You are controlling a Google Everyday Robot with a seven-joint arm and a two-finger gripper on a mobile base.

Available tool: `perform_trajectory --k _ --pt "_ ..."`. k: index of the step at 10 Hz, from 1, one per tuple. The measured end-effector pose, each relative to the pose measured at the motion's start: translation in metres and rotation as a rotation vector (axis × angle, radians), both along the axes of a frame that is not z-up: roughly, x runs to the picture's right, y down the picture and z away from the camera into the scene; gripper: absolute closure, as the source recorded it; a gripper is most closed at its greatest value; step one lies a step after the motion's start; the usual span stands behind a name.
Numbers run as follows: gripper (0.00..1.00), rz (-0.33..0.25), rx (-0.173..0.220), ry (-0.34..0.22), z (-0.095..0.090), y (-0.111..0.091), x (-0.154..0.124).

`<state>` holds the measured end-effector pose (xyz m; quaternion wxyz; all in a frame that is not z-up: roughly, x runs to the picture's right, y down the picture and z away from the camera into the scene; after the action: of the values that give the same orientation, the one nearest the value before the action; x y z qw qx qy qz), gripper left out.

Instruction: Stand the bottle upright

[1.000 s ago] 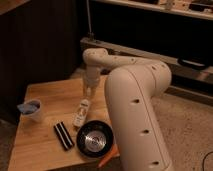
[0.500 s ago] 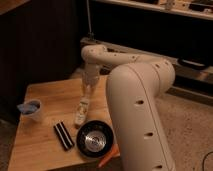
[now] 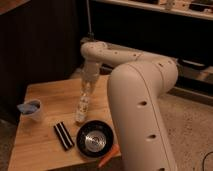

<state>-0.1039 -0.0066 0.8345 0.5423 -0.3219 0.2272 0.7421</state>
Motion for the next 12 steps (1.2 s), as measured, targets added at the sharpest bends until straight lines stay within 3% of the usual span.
perform_trajectory --k 4,12 --pt "0.66 0.0 0.028 -0.009 -0.01 -0.011 0.004" --pt "0.66 -0.076 0.141 0.005 -0.042 -0.028 0.002"
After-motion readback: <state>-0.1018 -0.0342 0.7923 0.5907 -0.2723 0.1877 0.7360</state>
